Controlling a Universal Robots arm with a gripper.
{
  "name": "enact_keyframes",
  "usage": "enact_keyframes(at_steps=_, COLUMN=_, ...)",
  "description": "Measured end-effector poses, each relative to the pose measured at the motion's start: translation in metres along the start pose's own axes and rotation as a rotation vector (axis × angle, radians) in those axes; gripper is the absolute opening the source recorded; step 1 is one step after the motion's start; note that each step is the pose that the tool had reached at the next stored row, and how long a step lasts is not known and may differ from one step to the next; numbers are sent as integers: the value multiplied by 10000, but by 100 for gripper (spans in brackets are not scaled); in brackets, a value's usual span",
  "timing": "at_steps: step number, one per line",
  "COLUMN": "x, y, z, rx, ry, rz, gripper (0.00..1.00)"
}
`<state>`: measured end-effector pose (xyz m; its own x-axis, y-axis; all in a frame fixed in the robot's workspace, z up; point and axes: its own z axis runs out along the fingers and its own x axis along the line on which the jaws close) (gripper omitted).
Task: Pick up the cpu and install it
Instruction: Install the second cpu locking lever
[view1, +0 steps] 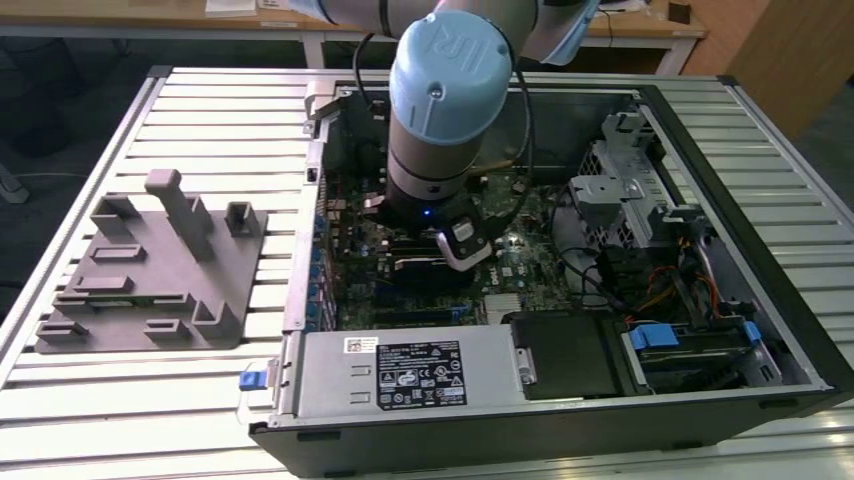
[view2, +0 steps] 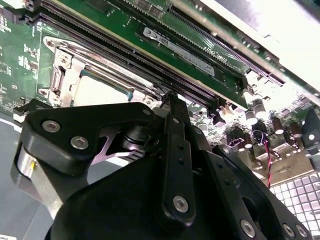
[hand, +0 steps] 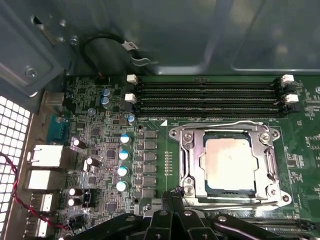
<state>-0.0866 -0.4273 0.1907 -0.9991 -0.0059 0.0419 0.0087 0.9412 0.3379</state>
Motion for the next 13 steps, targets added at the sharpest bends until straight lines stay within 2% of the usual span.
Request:
enact_keyframes(at_steps=2, x=7, y=-4, z=10, rx=-65, ry=1, rz=-2, gripper=11)
enact_keyframes(at_steps=5, x=9, y=-9, z=29, rx=-115, ry=-1, rz=-5, gripper=11)
enact_keyframes(at_steps=13, x=9, y=-19, z=53, rx=-110, ry=1, rz=-3, gripper=11)
